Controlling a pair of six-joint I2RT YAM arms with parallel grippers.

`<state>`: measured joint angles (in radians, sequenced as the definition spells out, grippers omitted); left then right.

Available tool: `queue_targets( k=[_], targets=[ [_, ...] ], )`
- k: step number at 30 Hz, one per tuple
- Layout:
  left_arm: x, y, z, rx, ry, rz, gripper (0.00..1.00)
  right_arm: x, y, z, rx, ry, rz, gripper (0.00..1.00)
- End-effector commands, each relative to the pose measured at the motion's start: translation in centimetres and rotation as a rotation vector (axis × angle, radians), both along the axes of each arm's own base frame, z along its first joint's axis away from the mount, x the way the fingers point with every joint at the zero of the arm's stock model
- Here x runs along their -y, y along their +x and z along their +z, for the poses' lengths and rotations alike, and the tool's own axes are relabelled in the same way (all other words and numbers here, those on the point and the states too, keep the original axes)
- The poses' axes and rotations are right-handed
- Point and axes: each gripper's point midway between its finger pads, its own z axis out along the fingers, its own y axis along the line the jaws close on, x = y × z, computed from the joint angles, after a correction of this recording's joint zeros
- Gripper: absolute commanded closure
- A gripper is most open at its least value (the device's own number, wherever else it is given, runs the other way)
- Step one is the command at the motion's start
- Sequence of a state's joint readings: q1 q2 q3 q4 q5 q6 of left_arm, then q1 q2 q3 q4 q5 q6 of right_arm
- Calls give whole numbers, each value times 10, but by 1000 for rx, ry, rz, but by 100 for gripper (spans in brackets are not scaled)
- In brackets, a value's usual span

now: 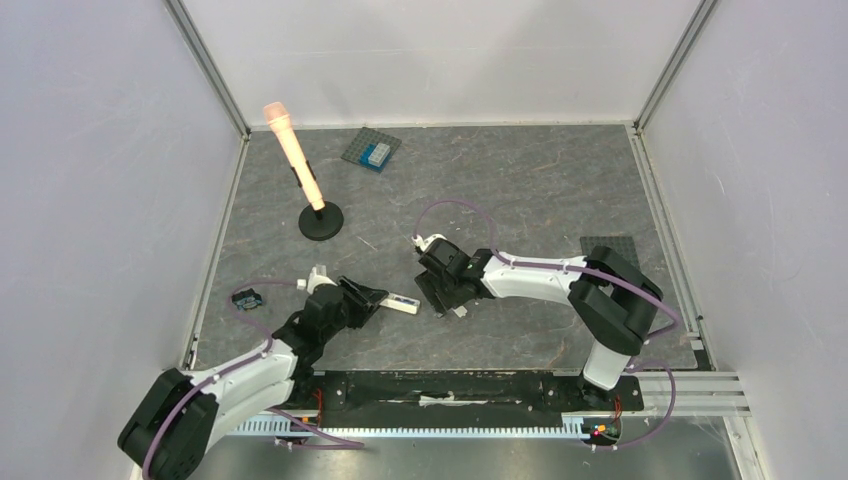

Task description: Load the batteries into the remote control

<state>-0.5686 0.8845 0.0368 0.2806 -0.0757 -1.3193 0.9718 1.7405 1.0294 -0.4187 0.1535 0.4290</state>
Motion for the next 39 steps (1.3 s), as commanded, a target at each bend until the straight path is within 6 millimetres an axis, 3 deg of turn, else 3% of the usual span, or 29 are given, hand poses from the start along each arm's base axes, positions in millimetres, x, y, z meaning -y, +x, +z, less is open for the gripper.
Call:
queue_targets(
  k=[1,15,24,34,39],
  targets=[
    [-18,-4,-13,-63,19,100,48,-11,8,-2,0,24,14,29],
    [-32,-31,-30,-274,89,145,43,-2,7,-16,-27,-59,63,40],
    [-37,-36,-8,-265,81,159,43,4,9,-23,-21,-104,68,50],
    [-32,-33,5,-218,47,136,43,15,13,-31,-34,-142,54,48],
    [-32,-29,15,-177,66,116,43,21,11,-38,-66,-170,60,57]
  ],
)
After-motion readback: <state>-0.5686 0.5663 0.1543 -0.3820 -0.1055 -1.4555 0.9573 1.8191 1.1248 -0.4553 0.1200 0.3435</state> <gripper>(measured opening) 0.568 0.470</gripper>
